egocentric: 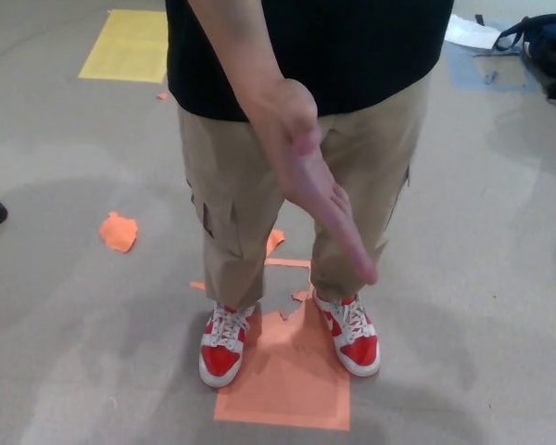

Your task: The robot extends its right arm to grab a person's hand and shakes it

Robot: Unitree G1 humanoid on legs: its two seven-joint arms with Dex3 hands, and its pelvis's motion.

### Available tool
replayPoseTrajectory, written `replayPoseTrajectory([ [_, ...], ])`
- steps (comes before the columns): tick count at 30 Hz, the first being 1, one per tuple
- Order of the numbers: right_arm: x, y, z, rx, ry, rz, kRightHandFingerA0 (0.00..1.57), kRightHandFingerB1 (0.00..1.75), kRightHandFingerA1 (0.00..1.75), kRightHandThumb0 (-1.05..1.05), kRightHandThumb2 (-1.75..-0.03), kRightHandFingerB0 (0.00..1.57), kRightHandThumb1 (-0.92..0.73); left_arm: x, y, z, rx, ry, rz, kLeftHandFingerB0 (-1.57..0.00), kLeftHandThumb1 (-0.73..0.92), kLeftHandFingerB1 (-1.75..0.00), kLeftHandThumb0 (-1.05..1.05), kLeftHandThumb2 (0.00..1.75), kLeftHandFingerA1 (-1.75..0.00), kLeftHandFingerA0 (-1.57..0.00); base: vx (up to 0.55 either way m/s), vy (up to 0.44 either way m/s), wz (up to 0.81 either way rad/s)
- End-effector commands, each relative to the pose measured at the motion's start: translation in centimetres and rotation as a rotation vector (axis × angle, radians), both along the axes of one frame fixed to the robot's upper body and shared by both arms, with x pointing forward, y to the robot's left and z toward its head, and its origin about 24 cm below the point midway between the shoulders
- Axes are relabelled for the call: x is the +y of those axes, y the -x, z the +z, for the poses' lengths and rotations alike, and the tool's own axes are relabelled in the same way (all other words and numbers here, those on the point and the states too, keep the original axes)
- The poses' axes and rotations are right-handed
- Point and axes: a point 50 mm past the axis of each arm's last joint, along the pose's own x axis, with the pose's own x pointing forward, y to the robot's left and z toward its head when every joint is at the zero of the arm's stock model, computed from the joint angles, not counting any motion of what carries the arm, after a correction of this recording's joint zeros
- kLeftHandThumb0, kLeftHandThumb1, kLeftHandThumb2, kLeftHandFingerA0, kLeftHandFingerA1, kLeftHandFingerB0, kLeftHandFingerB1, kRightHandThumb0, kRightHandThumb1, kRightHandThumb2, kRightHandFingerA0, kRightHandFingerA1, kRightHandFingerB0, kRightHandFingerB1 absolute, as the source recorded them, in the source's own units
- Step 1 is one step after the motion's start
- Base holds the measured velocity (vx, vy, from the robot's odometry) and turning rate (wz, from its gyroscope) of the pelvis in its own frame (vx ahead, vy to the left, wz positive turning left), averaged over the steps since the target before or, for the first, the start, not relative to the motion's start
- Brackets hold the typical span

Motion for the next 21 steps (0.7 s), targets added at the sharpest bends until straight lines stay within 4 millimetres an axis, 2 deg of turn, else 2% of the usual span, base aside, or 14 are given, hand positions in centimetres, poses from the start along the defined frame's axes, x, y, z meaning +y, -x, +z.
replayPoseTrajectory([
  [1,-0.8,0.7,0.0,0.046,0.011,0.002,0.03,0.27,0.26,-0.85,-1.06,0.07,-0.67,0.5,0.7,0.0,0.016,0.003,-0.026,-0.26,0.92,-0.32,-0.73,0.68,-0.35,-0.31,0.0,0.0,0.0],
  [2,-0.7,0.5,0.0,0.033,0.019,0.011,0.0,0.18,0.17,-0.85,-1.1,0.03,-0.7,0.5,0.9,-0.1,0.021,0.006,-0.021,-0.25,0.92,-0.33,-0.73,0.69,-0.34,-0.28,0.0,0.0,0.0],
  [3,-0.6,0.3,0.1,0.016,0.029,0.023,0.0,0.18,0.17,-0.85,-1.1,0.03,-0.7,0.6,1.0,-0.1,0.025,0.009,-0.014,-0.25,0.92,-0.33,-0.73,0.69,-0.34,-0.28,0.0,0.0,0.0],
  [4,-0.4,-0.2,0.2,-0.026,0.028,0.021,0.0,0.09,0.06,-0.94,-1.11,0.02,-0.77,0.6,1.0,-0.1,0.022,0.008,-0.016,-0.25,0.92,-0.33,-0.74,0.69,-0.34,-0.27,0.0,0.0,0.0],
  [5,-0.2,-0.6,0.4,-0.07,0.018,0.006,0.0,0.06,0.02,-0.82,-0.89,0.0,-0.66,0.6,1.0,-0.1,0.015,0.003,-0.017,-0.27,0.92,-0.33,-0.75,0.69,-0.35,-0.31,0.0,0.0,0.0],
  [6,0.0,-1.1,0.6,-0.119,0.007,-0.014,0.0,0.06,0.02,-0.82,-0.89,0.0,-0.66,0.6,1.0,-0.1,0.007,-0.003,-0.018,-0.27,0.92,-0.33,-0.75,0.69,-0.35,-0.31,0.0,0.0,0.0],
  [7,1.0,-3.1,1.6,-0.293,-0.017,-0.055,0.0,0.09,0.11,-0.89,-1.03,0.0,-0.72,0.8,0.7,0.2,-0.009,-0.012,-0.022,-0.26,0.92,-0.32,-0.75,0.7,-0.35,-0.31,0.0,0.0,0.0],
  [8,1.4,-3.8,2.0,-0.358,-0.027,-0.062,0.0,0.07,0.08,-0.92,-1.04,0.0,-0.72,0.8,0.6,0.3,-0.015,-0.023,-0.028,-0.26,0.92,-0.33,-0.75,0.72,-0.36,-0.31,0.0,0.0,0.0],
  [12,2.2,-5.0,3.0,-0.539,-0.044,-0.075,0.0,0.08,0.09,-0.91,-1.03,0.0,-0.71,0.9,1.2,0.0,-0.016,-0.024,-0.015,-0.27,0.92,-0.34,-0.78,0.73,-0.36,-0.3,0.0,0.0,0.0],
  [13,3.3,-5.7,4.1,-0.679,-0.04,-0.04,0.0,0.09,0.13,-0.91,-1.04,0.0,-0.7,1.1,1.5,0.0,-0.014,-0.035,-0.009,-0.28,0.92,-0.36,-0.76,0.76,-0.37,-0.3,0.0,0.0,0.0],
  [15,4.6,-5.8,5.3,-0.8,-0.025,0.028,0.0,0.11,0.15,-0.9,-1.05,0.0,-0.71,1.2,2.0,-0.2,-0.012,-0.028,0.017,-0.28,0.92,-0.36,-0.77,0.75,-0.36,-0.29,0.0,0.0,0.0],
  [17,7.8,-5.7,9.8,-1.033,-0.035,0.194,0.0,0.11,0.1,-0.93,-1.07,0.0,-0.74,1.2,2.1,-0.2,-0.007,-0.008,0.018,-0.22,0.92,-0.33,-0.79,0.74,-0.35,-0.26,0.0,0.0,0.0],
  [20,9.8,-5.5,13.7,-1.192,0.006,0.303,0.0,0.14,0.14,-0.9,-1.09,0.0,-0.74,1.2,1.7,-0.1,-0.02,-0.011,0.016,-0.26,0.92,-0.33,-0.76,0.72,-0.35,-0.29,0.0,0.0,0.0],
  [21,11.0,-5.3,16.4,-1.281,0.056,0.366,0.0,0.09,0.08,-0.88,-0.66,0.0,-0.9,1.2,1.6,0.0,-0.019,-0.007,0.009,-0.2,0.92,-0.31,-0.79,0.73,-0.34,-0.25,0.0,0.0,0.0],
])
